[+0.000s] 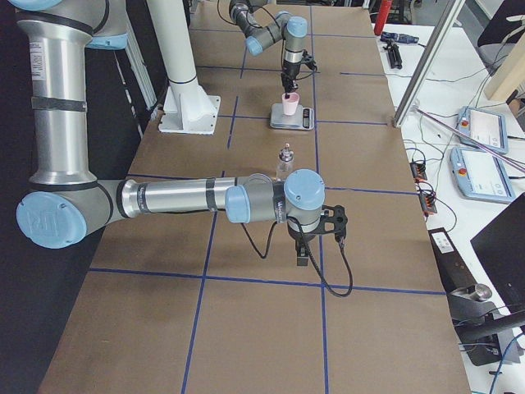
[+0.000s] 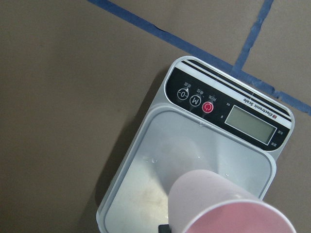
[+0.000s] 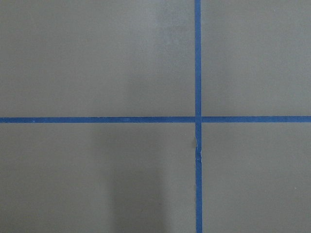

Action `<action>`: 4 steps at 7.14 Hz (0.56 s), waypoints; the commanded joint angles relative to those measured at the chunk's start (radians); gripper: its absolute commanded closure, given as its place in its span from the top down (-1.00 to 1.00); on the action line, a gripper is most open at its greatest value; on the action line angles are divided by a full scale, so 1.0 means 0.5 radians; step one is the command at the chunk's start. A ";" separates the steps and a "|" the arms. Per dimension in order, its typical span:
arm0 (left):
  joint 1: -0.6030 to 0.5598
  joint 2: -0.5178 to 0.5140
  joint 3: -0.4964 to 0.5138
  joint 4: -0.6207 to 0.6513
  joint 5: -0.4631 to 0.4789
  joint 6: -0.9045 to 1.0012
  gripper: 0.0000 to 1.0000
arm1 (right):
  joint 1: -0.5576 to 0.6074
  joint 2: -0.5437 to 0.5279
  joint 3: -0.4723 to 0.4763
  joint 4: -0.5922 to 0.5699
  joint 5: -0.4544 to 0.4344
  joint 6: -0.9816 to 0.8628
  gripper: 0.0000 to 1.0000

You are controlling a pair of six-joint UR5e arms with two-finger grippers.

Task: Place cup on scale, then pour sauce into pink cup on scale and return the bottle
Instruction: 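Lower the pink cup onto the scale and open the left gripper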

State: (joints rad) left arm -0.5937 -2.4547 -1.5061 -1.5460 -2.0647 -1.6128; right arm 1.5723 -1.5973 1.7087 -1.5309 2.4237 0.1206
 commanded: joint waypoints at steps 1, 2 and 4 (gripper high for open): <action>0.000 0.001 0.005 -0.001 0.000 -0.002 -1.00 | 0.000 0.010 0.000 0.000 0.000 0.001 1.00; 0.000 0.001 0.015 -0.007 0.000 -0.002 -1.00 | 0.000 0.010 0.000 0.000 0.000 0.001 1.00; 0.000 0.016 0.073 -0.077 0.003 -0.005 0.22 | 0.000 0.013 0.000 0.000 0.000 0.001 1.00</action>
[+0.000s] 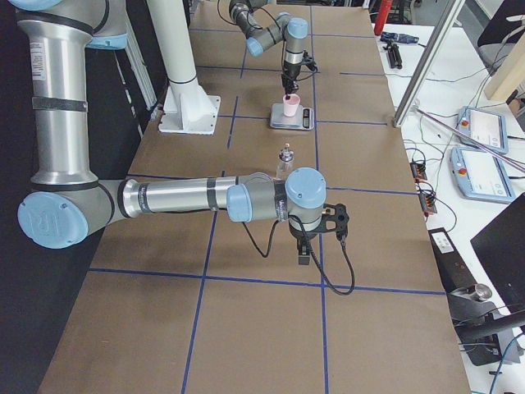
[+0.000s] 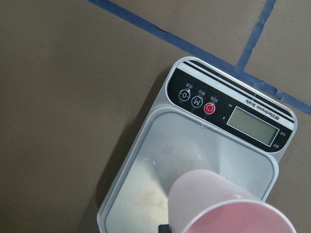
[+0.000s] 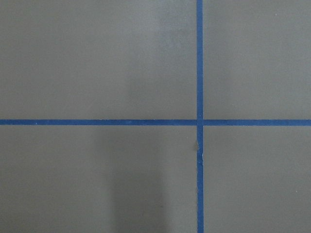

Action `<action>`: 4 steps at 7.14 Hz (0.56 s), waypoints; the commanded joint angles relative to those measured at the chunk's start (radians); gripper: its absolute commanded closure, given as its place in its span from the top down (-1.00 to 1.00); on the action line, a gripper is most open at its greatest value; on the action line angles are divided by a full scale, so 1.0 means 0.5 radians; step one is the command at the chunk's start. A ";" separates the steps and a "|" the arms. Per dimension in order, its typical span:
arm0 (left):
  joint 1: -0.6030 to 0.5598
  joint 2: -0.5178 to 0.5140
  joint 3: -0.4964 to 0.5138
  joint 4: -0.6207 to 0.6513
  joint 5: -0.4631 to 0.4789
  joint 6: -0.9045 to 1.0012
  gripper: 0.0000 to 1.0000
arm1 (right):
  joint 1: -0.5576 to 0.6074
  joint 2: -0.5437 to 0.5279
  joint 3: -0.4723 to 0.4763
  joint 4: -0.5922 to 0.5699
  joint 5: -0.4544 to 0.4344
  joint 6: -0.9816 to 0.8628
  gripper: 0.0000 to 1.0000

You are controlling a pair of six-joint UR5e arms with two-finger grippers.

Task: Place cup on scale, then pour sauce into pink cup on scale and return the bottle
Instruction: 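Lower the pink cup onto the scale and open the left gripper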

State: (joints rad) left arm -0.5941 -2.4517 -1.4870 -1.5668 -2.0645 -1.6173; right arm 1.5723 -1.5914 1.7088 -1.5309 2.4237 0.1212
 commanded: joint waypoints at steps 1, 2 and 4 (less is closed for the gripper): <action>0.001 0.016 0.032 -0.048 0.018 0.007 0.99 | 0.000 0.004 0.000 0.000 0.000 0.000 1.00; -0.002 0.016 0.023 -0.048 0.030 0.010 1.00 | 0.000 0.004 0.000 0.000 0.000 0.000 1.00; -0.008 0.016 0.007 -0.039 0.033 0.010 1.00 | 0.000 0.004 0.000 0.000 0.000 0.000 1.00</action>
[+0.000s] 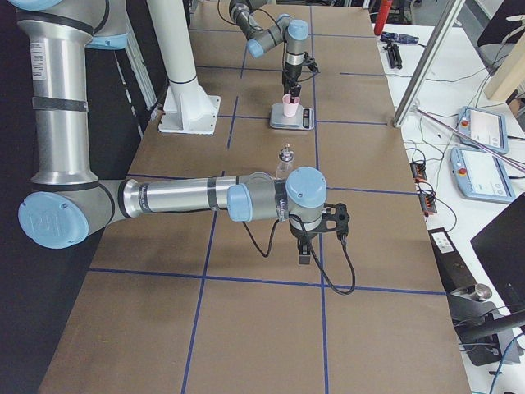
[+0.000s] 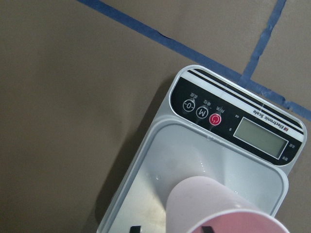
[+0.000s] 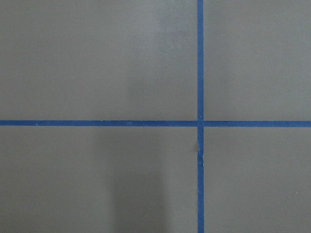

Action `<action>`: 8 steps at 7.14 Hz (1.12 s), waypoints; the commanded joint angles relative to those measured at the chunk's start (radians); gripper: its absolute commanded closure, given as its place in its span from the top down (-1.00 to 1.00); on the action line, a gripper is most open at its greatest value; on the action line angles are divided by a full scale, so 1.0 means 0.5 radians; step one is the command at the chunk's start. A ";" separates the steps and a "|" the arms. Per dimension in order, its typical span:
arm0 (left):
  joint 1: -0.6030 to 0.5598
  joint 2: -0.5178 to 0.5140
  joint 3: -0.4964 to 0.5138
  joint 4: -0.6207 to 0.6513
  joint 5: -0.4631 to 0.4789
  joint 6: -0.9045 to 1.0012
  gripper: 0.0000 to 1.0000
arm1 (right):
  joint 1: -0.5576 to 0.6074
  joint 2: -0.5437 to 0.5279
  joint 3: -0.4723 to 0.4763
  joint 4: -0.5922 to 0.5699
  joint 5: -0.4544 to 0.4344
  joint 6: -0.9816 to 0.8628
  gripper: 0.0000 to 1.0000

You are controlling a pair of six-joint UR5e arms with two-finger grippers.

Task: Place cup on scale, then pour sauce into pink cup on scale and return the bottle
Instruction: 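Lift the left gripper away from the cup and retract it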

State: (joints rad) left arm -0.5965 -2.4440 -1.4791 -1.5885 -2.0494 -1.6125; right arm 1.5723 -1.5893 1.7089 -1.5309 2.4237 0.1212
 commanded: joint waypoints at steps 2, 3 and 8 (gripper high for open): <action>-0.007 0.031 -0.106 0.020 -0.003 0.016 1.00 | 0.000 0.003 0.003 0.003 0.000 -0.003 1.00; -0.010 0.074 -0.219 0.114 -0.003 0.077 1.00 | 0.000 0.003 0.003 0.003 0.003 -0.003 1.00; -0.306 0.221 -1.007 0.685 -0.006 0.861 1.00 | 0.000 -0.018 0.095 -0.015 0.021 0.021 1.00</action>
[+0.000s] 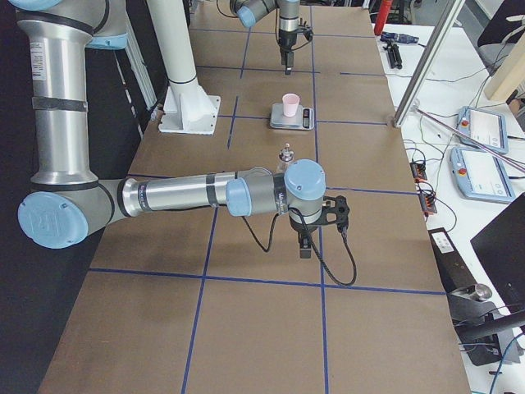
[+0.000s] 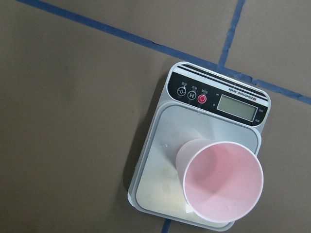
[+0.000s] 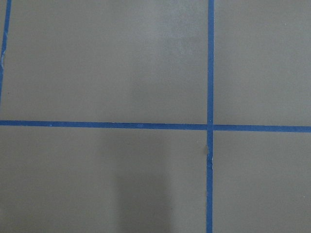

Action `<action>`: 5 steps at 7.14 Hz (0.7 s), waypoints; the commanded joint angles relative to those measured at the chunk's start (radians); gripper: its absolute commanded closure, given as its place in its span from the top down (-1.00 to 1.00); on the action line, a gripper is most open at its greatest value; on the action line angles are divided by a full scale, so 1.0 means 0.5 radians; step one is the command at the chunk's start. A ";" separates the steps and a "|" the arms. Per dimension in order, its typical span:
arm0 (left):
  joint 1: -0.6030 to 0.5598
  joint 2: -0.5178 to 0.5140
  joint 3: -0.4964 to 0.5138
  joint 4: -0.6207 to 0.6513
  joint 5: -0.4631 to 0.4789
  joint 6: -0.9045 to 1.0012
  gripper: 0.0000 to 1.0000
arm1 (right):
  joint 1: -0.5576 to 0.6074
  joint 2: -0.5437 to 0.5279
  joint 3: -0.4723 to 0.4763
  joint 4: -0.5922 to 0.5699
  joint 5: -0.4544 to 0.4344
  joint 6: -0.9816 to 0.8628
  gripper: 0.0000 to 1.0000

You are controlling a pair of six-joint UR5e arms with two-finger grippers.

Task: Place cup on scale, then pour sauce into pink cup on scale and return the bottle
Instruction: 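Lift the left gripper away from the cup and retract it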

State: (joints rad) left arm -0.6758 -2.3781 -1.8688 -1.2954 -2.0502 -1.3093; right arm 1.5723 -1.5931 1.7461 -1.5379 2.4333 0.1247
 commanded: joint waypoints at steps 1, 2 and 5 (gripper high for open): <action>-0.273 0.202 -0.323 0.106 -0.017 0.554 1.00 | -0.006 -0.014 0.036 0.020 -0.007 0.142 1.00; -0.369 0.276 -0.330 0.106 -0.017 0.800 1.00 | -0.009 -0.004 0.112 0.008 -0.013 0.225 1.00; -0.654 0.604 -0.468 0.087 -0.026 1.399 1.00 | -0.220 -0.108 0.519 0.005 -0.080 0.631 1.00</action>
State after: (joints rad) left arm -0.9482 -2.1506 -2.0588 -1.2468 -2.0553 -0.7283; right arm 1.5024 -1.6138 1.9129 -1.5359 2.4100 0.3973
